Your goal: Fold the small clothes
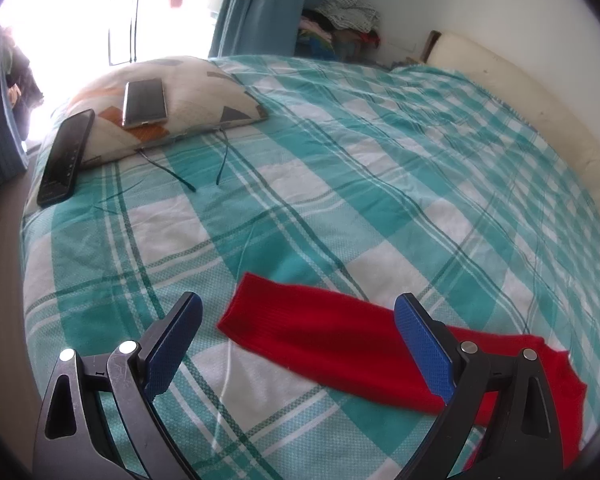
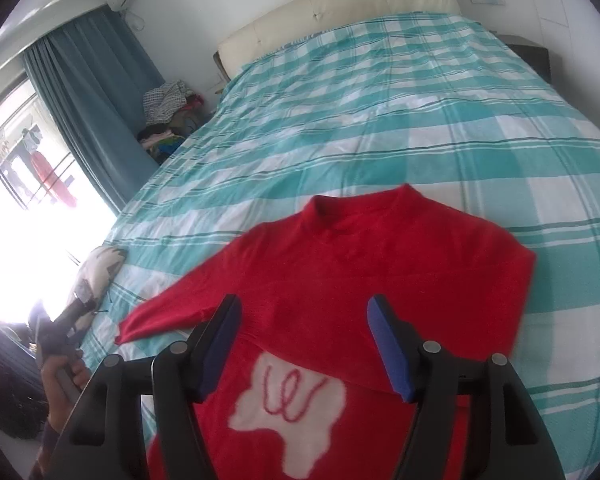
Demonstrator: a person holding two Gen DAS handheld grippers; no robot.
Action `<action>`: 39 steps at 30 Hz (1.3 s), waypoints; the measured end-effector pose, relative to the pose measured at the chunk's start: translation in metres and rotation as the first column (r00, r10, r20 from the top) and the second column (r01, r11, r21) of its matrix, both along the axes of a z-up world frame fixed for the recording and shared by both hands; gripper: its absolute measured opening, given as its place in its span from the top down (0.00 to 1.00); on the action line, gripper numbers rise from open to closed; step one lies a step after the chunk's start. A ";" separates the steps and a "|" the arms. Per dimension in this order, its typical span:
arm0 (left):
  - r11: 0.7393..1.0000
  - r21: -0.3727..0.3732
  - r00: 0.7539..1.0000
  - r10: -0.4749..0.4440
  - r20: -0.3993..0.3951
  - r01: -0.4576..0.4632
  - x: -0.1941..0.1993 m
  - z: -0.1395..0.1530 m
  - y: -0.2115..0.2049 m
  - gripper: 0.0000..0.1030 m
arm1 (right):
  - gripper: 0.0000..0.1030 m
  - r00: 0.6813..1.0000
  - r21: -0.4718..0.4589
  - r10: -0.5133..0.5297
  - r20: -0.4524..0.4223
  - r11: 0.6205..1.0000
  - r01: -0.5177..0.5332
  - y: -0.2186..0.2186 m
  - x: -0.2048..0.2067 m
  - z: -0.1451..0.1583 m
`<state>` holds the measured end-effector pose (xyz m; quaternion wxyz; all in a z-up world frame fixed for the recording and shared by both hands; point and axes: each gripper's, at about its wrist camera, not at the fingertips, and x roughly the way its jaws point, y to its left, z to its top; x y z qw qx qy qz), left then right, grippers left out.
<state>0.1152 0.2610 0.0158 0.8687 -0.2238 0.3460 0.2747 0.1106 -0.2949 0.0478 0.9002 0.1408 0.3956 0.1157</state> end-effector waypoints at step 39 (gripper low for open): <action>0.936 -0.083 0.857 -0.348 -0.379 0.343 0.017 -0.104 -0.107 0.00 | 0.34 0.931 0.112 -0.361 0.058 0.929 0.353 -0.136 -0.132 -0.045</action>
